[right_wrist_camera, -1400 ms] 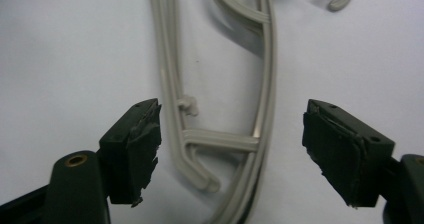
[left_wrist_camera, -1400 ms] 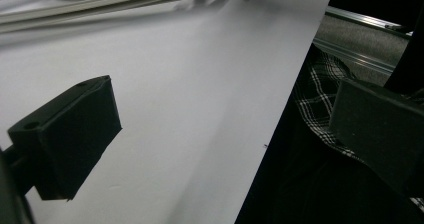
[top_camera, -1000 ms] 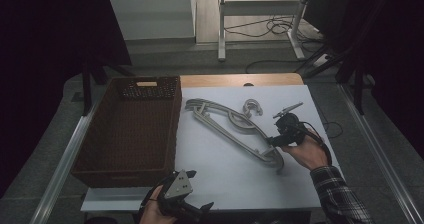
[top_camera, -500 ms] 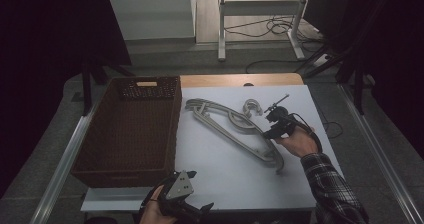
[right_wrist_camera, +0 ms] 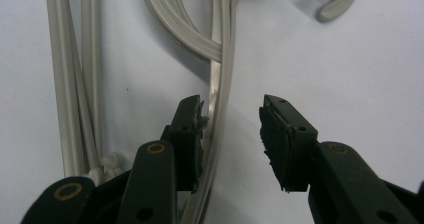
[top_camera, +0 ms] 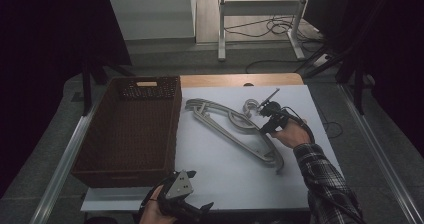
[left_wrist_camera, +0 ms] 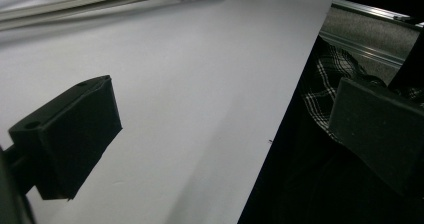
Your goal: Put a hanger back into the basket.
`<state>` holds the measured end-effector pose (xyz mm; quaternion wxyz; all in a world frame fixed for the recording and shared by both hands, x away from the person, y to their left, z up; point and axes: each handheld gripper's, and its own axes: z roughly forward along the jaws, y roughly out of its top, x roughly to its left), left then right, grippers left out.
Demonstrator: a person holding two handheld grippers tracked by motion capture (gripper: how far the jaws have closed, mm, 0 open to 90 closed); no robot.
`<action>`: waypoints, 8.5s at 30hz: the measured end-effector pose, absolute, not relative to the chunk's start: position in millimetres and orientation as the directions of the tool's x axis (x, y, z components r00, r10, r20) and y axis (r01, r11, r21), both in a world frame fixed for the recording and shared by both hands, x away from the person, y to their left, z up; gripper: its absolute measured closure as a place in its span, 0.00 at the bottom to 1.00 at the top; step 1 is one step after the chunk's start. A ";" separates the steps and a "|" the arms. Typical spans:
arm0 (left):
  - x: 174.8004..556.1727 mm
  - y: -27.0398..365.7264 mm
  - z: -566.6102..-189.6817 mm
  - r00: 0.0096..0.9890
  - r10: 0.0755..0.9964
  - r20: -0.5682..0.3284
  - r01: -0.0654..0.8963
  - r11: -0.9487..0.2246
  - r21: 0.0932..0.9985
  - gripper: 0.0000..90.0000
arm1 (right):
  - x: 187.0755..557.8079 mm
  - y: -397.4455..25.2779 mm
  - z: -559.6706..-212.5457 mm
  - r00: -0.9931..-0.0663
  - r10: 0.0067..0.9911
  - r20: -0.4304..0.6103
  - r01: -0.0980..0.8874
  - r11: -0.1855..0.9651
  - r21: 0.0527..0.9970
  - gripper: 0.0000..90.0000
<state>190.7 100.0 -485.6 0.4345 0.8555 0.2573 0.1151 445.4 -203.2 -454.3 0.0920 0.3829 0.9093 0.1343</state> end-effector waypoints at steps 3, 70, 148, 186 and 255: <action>190.8 100.0 -485.6 0.842 0.539 -0.026 0.339 -0.491 0.802 0.00 | 448.0 -198.1 -456.0 -0.695 0.716 -0.068 0.670 0.679 0.300 0.68; 192.1 98.8 -481.6 0.845 0.527 -0.085 0.373 -0.470 0.800 0.01 | 428.7 -215.7 -420.1 -0.710 0.704 -0.015 0.636 0.649 0.418 0.91; 358.0 92.7 -363.8 0.925 0.247 -0.289 0.378 -0.669 0.640 0.45 | 290.8 -265.5 -374.3 -0.862 0.401 -0.311 0.174 0.809 0.562 0.91; 370.2 63.1 -381.3 0.867 0.164 -0.470 0.442 -0.689 0.574 0.90 | 294.7 -261.9 -372.0 -0.906 0.279 -0.317 0.041 0.804 0.593 0.90; 338.4 228.2 -341.8 0.701 0.679 -0.219 0.585 -0.372 0.720 0.91 | 288.5 -277.6 -413.1 -0.760 0.650 -0.029 0.430 0.536 0.726 0.16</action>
